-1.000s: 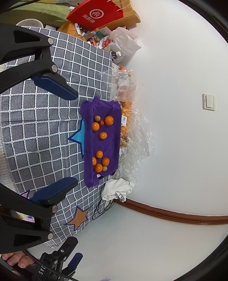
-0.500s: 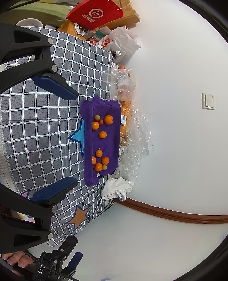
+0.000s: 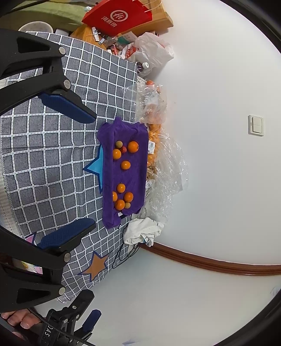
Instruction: Organize fruits
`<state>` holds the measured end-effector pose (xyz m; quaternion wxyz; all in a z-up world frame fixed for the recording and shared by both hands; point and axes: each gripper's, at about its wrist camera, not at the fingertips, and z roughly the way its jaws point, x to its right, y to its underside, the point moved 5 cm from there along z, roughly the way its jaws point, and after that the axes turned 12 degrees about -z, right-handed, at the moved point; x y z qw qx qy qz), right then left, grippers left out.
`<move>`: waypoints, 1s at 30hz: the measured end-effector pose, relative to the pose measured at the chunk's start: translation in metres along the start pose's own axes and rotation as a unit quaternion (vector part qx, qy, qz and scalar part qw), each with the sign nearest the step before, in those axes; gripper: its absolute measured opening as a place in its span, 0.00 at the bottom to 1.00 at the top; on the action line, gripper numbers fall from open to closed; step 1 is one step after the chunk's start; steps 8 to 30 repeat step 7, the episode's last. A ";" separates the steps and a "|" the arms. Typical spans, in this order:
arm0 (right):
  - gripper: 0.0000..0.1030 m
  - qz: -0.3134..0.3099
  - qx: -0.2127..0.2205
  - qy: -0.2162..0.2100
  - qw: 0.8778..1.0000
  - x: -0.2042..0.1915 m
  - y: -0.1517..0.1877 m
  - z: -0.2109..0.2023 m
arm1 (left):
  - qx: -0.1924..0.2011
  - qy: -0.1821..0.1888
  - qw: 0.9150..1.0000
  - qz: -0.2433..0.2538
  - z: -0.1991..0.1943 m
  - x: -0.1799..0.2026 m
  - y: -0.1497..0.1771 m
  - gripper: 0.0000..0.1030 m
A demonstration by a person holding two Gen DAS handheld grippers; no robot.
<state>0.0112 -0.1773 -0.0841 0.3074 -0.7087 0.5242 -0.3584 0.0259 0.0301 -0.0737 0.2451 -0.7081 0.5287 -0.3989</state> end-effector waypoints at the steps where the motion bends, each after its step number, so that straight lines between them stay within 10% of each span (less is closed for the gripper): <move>1: 1.00 0.000 0.000 0.000 1.000 -0.001 0.000 0.000 | 0.000 0.000 1.000 -0.001 0.000 0.000 0.000 0.86; 30: 1.00 -0.002 -0.001 -0.001 1.000 -0.002 0.000 -0.001 | 0.000 0.002 1.000 -0.001 0.000 0.000 0.000 0.86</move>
